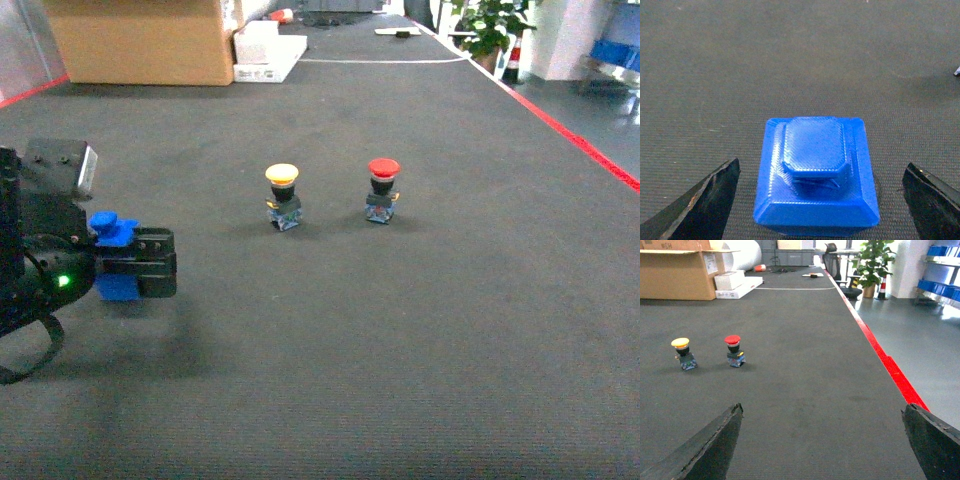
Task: Pick blue part to blue bin on bottom shelf
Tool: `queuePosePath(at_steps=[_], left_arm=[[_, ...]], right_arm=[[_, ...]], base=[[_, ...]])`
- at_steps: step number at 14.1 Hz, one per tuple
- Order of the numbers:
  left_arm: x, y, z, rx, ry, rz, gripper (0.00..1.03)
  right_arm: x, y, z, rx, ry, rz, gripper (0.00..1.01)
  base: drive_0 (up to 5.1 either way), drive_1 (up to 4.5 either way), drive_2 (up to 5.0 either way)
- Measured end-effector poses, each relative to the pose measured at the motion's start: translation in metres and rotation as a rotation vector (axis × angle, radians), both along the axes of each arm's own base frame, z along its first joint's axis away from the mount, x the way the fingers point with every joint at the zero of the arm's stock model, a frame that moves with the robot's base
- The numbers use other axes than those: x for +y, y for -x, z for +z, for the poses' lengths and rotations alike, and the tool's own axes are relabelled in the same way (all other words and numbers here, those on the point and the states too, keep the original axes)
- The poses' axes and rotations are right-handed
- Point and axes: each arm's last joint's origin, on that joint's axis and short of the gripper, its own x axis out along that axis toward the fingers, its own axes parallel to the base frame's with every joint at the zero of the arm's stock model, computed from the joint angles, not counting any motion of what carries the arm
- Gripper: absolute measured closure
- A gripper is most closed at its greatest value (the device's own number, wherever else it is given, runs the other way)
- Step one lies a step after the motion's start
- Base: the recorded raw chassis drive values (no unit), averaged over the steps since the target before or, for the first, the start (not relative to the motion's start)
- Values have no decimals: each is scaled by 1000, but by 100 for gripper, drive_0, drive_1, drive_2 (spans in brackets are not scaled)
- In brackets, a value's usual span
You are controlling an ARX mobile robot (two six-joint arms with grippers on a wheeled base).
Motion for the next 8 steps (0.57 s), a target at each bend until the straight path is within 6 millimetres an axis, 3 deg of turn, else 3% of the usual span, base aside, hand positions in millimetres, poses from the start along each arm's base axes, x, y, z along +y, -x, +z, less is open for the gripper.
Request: queuePosePath(at_steps=[2,3,8], left_arm=[[0,-10,-10,19,-4,4,5],[1,-12,-12,25,-9,1,10],[5,-18,-13,19,9,14,58]], right_arm=[[0,0,0,0,0,0,3],[0,0,0,0,0,0,3],[0,0,0,0,0,0,3]], base=[[0,0,0],[0,0,0],[0,0,0]])
